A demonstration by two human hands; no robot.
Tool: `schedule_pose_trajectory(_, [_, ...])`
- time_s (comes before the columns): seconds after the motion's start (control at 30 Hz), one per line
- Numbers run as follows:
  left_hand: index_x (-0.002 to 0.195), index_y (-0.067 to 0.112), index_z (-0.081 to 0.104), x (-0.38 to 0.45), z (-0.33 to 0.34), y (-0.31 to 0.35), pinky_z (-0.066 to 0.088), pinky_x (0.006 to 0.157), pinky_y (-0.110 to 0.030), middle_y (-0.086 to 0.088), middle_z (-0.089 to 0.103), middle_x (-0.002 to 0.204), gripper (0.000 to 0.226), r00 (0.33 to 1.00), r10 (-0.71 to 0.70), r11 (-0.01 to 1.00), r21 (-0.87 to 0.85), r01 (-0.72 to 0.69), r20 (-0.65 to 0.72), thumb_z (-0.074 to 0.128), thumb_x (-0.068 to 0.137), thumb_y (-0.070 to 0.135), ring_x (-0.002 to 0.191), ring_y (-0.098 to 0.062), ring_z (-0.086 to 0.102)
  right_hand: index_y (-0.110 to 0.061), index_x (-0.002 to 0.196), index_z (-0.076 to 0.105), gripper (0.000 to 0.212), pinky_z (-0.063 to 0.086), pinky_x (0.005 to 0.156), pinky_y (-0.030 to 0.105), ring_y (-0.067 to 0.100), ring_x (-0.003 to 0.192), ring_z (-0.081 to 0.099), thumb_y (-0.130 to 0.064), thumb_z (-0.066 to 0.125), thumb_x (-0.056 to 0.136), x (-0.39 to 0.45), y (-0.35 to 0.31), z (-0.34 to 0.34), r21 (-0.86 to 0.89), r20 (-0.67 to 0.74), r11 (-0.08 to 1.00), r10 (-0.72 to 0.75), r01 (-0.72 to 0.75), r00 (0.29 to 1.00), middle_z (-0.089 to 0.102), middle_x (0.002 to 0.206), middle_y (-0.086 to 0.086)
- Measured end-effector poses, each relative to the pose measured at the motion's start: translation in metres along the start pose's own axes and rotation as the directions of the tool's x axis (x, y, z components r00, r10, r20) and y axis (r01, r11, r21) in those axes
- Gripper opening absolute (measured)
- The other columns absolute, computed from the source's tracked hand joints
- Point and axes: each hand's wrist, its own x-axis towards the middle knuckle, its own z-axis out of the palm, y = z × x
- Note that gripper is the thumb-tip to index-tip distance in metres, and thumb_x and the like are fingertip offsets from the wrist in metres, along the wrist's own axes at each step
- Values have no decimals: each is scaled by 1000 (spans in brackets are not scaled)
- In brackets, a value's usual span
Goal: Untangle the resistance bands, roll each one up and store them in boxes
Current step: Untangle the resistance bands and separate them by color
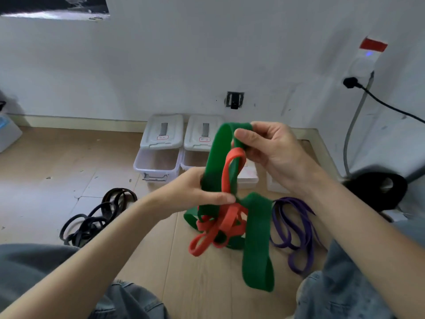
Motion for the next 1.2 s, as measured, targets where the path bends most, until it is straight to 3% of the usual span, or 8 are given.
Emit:
schedule_pose_trajectory(0.13, [94,36,53,2,-7,-6,55,71,-20,18,65,85,30,991,83,882,471,-22,-108,72,79,18,79,2,65,-10,72,72,18,36,52,20,13,57,45,-27,71,69,1,4,-5,49,-168,999,-6,15,986,62,68,8])
schedule_pose_trajectory(0.33, [88,24,61,-10,-36,-4,54,62,-16,5,66,79,19,978,-5,870,480,108,-210,71,77,13,71,-6,67,2,82,65,44,30,40,13,2,40,36,-40,64,71,2,-3,-12,-339,-109,937,48,-82,993,51,48,-10])
schedule_pose_trajectory(0.43, [108,23,64,-15,-35,-2,53,81,-19,8,71,101,40,995,-96,969,227,96,-10,75,71,35,93,-6,67,-5,85,66,32,44,48,15,6,51,55,-36,63,77,0,-1,-3,-205,62,974,107,-92,992,61,61,-5])
schedule_pose_trajectory(0.67, [80,10,68,-3,-4,-2,55,60,-21,-4,72,68,2,947,9,1000,16,-4,-321,69,79,11,64,-16,69,-8,99,63,25,52,70,21,12,79,65,-27,61,83,-1,6,0,37,147,999,34,-40,989,70,88,0])
schedule_pose_trajectory(0.8, [72,9,58,-3,-13,8,47,56,-23,2,56,51,18,898,-81,932,-352,-86,-432,55,89,14,49,-12,53,-27,119,54,50,47,70,16,-6,78,59,-47,66,75,-7,10,-13,-466,240,866,322,-183,916,59,112,-14])
schedule_pose_trajectory(0.9, [88,10,58,-5,-21,13,43,62,-26,4,53,53,10,907,-122,806,-574,-146,-403,55,89,19,50,-10,49,-28,104,62,21,44,66,5,-14,78,58,-26,67,84,-18,33,5,-663,364,727,523,-180,771,63,96,-21])
schedule_pose_trajectory(1.07, [103,18,62,-14,-28,2,48,66,-24,2,65,78,46,952,-170,959,-265,99,-256,64,72,52,68,-11,61,-2,92,62,11,54,68,29,14,78,67,-9,55,87,-4,8,4,-114,147,978,188,-173,971,70,81,4])
schedule_pose_trajectory(1.2, [107,22,60,-15,3,-18,54,75,-21,3,71,96,42,961,-260,966,26,258,96,73,74,44,87,-13,68,-3,92,61,15,55,63,20,14,78,68,-14,54,85,2,-13,2,418,64,903,75,-95,995,71,83,8])
